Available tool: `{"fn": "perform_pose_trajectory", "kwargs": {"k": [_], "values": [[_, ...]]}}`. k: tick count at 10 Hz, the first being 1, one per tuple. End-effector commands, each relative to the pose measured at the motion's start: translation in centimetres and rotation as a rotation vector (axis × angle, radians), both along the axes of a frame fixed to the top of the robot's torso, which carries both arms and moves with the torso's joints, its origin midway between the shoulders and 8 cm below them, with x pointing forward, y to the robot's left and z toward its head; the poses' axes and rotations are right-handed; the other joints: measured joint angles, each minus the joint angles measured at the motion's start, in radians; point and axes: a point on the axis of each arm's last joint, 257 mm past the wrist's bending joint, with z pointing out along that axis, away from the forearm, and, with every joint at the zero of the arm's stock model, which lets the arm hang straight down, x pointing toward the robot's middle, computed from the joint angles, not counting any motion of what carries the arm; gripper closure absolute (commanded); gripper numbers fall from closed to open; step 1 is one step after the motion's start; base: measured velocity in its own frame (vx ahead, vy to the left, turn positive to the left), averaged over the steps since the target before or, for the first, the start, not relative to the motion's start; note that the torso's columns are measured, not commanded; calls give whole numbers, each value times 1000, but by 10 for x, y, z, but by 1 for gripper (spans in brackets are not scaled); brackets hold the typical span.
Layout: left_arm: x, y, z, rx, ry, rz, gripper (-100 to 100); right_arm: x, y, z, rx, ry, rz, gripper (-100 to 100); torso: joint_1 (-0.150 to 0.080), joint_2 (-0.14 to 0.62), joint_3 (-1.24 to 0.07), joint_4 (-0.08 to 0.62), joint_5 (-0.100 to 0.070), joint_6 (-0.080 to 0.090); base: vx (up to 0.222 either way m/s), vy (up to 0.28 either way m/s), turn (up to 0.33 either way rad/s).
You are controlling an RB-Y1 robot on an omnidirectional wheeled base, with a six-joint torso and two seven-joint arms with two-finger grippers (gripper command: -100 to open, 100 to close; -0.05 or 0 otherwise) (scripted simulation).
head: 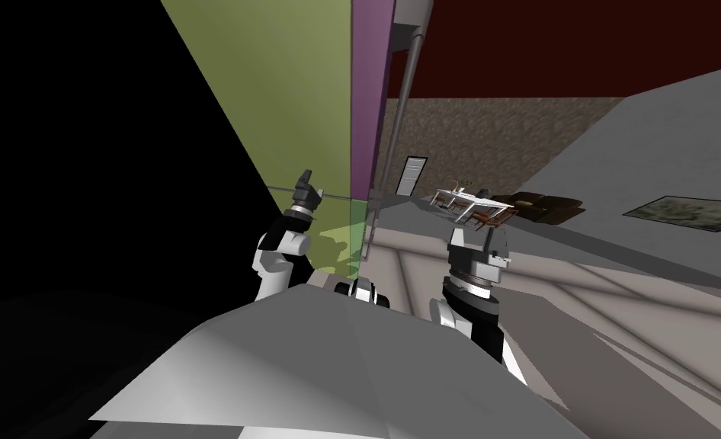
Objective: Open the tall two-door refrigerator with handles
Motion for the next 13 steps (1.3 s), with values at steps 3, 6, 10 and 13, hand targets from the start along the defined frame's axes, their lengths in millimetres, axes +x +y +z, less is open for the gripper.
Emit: {"fn": "perform_pose_trajectory", "kwargs": {"k": [3,6,10,13], "values": [[15,-7,-8,-29,72,-17,-100,0,0,0,0,0,0,0,0,-1,0,-2,1,2,7,-61,33],[24,-8,-4,-51,103,-23,-100,0,0,0,0,0,0,0,-1,-4,-2,-4,1,2,7,-65,69],[33,-7,-14,-68,169,-21,-100,0,0,0,0,0,0,0,-1,-4,-2,-3,1,3,-1,-65,44],[40,-7,-19,-81,212,-23,-100,0,0,0,0,0,0,0,-1,-6,-3,-5,1,3,10,-44,41]]}}
